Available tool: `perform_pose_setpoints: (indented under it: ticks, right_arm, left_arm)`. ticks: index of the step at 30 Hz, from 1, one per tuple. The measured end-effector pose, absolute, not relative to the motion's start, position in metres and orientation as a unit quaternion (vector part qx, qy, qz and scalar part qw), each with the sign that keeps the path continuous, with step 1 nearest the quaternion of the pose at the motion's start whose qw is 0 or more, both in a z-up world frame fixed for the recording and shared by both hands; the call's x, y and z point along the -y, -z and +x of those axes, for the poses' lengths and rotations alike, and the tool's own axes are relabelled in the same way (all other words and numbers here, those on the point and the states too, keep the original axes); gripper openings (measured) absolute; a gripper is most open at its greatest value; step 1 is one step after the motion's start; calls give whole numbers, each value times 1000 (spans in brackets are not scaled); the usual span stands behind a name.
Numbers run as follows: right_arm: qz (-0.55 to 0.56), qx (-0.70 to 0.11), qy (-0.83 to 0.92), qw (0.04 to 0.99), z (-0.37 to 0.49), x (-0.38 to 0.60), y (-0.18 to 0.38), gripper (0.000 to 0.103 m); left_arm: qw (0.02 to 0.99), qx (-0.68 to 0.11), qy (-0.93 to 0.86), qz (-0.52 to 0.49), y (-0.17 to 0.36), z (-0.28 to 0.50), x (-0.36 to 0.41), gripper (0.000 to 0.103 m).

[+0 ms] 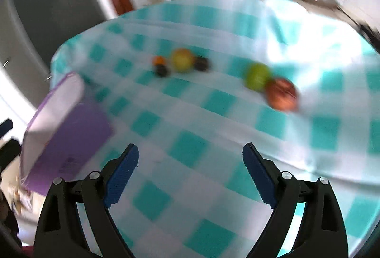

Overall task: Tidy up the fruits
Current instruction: 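Move both tools back toward the green apple and red apple, then grasp the green apple with the left tool while the right grasps the red apple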

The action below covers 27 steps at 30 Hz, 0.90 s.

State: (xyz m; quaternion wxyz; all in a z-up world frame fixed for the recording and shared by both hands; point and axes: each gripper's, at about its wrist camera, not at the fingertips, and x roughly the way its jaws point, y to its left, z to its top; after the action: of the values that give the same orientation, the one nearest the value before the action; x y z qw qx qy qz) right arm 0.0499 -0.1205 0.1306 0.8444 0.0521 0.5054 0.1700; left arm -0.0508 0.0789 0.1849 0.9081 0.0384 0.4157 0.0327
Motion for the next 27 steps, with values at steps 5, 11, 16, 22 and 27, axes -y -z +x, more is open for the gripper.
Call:
perform_pose_setpoints:
  ticks: [5,11,16,22,27]
  right_arm:
    - [67,-533,-106,837,52,173,-98,87]
    - [47,-552,-63,830,80,197,-69,87]
    - [17,-563,-36,826,123,195,-54,87]
    - [-40,-571,-16,820,177,172,-26,87]
    - [-87,-563,-20,821,202,159,-8,87]
  left_arm:
    - [883,-468,35,25,-149,-14,-37,101]
    - [851,-518,82,14,-103,22,-26,101]
    - [840,-533,99,13,-82,58,-26,101]
    - [824,-557,99,-5,-51,97,-40,101]
    - [820,-563,102,-27,-35,134,-39,101]
